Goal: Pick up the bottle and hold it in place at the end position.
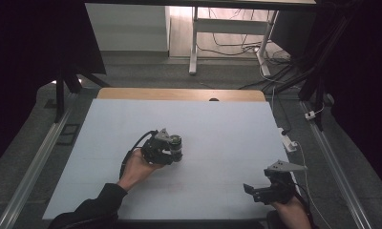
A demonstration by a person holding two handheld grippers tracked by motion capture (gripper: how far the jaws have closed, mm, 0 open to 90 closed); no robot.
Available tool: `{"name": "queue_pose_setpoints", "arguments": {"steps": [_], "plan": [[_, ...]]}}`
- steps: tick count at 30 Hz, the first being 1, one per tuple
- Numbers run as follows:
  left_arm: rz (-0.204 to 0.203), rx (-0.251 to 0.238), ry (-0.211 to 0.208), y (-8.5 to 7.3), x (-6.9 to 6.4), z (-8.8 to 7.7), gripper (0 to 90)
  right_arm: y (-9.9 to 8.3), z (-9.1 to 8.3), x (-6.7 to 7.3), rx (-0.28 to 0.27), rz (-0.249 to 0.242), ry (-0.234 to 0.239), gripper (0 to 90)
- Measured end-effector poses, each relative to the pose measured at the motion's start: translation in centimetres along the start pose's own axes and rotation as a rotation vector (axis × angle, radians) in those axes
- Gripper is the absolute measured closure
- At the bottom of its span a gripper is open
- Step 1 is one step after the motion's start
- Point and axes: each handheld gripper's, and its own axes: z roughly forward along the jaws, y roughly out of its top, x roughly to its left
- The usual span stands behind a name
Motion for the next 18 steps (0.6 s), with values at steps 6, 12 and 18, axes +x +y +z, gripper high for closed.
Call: {"name": "queue_pose_setpoints", "arguments": {"steps": [6,12,18], "plan": [[-0.015,-0.003,0.021,0.9,1.0,0.4,53.4,0.0,0.0,0.0,-0.001,0.003,0.0,0.0],[-0.035,-0.024,0.035,2.0,1.8,1.0,53.4,0.0,0.0,0.0,-0.001,0.005,0.001,0.0],[-0.022,-0.031,0.06,3.2,2.5,1.6,53.4,0.0,0.0,-0.1,-0.001,0.007,0.002,0.0]]}}
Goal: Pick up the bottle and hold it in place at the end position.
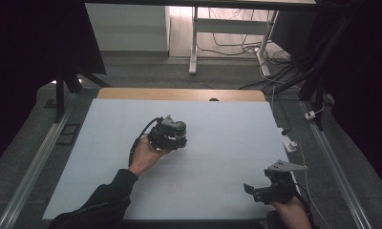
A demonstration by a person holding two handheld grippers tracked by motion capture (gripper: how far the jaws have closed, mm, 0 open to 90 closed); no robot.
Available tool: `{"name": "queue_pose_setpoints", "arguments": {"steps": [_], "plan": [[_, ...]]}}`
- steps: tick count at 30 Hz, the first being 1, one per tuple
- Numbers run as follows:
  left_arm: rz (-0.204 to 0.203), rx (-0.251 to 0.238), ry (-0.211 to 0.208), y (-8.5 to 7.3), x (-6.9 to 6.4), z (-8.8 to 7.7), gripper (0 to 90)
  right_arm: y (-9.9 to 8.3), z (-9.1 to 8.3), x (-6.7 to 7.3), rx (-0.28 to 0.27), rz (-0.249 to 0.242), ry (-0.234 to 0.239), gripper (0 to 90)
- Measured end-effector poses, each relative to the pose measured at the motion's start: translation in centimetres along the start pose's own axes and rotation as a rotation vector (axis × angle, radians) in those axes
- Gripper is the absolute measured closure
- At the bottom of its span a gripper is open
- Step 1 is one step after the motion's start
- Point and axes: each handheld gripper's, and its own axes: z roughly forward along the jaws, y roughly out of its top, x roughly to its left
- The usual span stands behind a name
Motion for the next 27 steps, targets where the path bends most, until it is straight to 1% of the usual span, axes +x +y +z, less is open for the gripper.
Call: {"name": "queue_pose_setpoints", "arguments": {"steps": [5,12,16,21,25,27], "plan": [[0.002,0.0,0.014,0.6,0.6,0.9,53.4,0.0,0.0,0.0,0.001,-0.004,0.0,0.0],[-0.011,0.008,0.028,-0.1,1.3,2.6,53.5,0.0,0.0,0.0,-0.001,-0.001,0.003,0.0],[-0.01,0.017,0.035,-0.4,1.4,3.4,53.4,0.0,0.0,0.0,0.002,-0.004,0.002,0.0],[-0.007,0.026,0.043,-0.8,1.4,3.9,53.4,0.0,0.0,0.0,0.002,-0.003,0.003,0.0],[0.005,0.041,0.045,-1.1,1.3,4.4,53.4,0.0,0.0,0.0,0.001,-0.008,0.002,0.0],[-0.002,0.032,0.041,-1.2,1.3,4.5,53.4,0.0,0.0,0.0,0.001,-0.008,0.002,0.0]]}}
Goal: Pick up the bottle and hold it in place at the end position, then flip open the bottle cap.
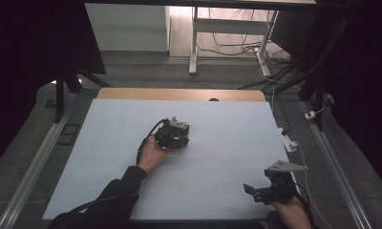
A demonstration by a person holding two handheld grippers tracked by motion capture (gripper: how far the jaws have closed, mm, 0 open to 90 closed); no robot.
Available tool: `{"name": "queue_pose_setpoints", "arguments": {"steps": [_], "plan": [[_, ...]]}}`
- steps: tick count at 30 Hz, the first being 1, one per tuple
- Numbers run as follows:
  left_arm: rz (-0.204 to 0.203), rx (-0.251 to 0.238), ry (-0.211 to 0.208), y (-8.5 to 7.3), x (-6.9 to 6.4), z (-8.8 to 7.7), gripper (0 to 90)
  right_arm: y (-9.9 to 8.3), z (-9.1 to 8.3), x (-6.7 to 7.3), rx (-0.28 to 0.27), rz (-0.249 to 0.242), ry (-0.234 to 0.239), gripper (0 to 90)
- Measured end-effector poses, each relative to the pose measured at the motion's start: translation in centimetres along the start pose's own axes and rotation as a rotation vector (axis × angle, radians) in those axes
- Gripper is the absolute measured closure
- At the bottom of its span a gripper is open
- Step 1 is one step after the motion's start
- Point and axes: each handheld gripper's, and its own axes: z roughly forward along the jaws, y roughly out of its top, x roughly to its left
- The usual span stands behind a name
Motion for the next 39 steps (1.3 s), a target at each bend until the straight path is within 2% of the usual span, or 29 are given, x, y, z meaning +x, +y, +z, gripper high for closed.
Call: {"name": "queue_pose_setpoints", "arguments": {"steps": [10,20,25,39], "plan": [[-0.004,-0.005,0.004,-0.2,-0.1,0.0,53.4,-0.1,-0.1,0.1,-0.007,-0.004,-0.002,0.0],[0.003,-0.015,-0.002,-0.3,0.0,0.0,53.6,0.0,-0.3,0.4,-0.036,-0.032,-0.021,0.0],[0.005,-0.019,-0.005,-0.4,0.1,0.1,53.6,0.5,-0.5,0.9,-0.063,-0.046,0.001,0.0],[0.009,-0.022,-0.004,-0.4,0.1,0.1,53.6,2.3,0.3,2.4,-0.068,-0.107,0.06,0.0]]}}
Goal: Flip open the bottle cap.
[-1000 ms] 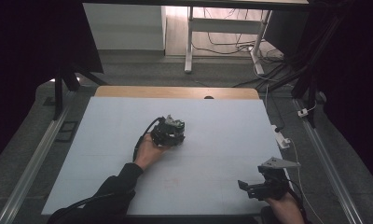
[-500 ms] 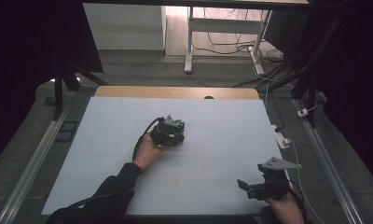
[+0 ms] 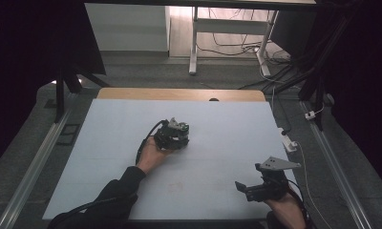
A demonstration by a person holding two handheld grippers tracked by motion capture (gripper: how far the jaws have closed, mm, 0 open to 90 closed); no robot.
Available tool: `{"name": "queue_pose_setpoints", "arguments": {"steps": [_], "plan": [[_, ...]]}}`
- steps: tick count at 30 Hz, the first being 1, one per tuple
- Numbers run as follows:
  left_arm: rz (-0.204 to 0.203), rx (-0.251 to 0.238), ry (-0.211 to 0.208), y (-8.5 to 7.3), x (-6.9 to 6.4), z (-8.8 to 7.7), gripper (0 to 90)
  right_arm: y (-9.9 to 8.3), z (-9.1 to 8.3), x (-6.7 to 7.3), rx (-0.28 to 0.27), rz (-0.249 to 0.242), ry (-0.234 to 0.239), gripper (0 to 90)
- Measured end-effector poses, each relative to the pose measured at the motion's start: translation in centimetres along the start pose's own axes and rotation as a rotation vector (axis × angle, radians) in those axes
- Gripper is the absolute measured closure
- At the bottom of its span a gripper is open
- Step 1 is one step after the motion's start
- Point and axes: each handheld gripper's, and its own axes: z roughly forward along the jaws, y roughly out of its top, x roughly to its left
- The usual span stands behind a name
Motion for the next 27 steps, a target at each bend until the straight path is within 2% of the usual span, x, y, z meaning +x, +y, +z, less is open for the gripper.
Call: {"name": "queue_pose_setpoints", "arguments": {"steps": [4,11,19,27], "plan": [[0.001,-0.001,0.0,0.0,0.0,0.0,53.6,0.8,0.6,0.4,-0.011,-0.005,0.038,0.0],[-0.002,-0.001,0.002,0.0,0.0,0.0,53.6,2.6,2.0,1.5,-0.038,-0.055,0.102,0.0],[-0.004,-0.002,0.002,0.0,0.0,0.0,53.6,4.0,3.8,1.9,-0.06,-0.082,0.137,0.0],[-0.004,0.0,0.002,0.0,0.0,0.0,53.7,5.5,5.4,2.4,-0.072,-0.089,0.15,0.0]]}}
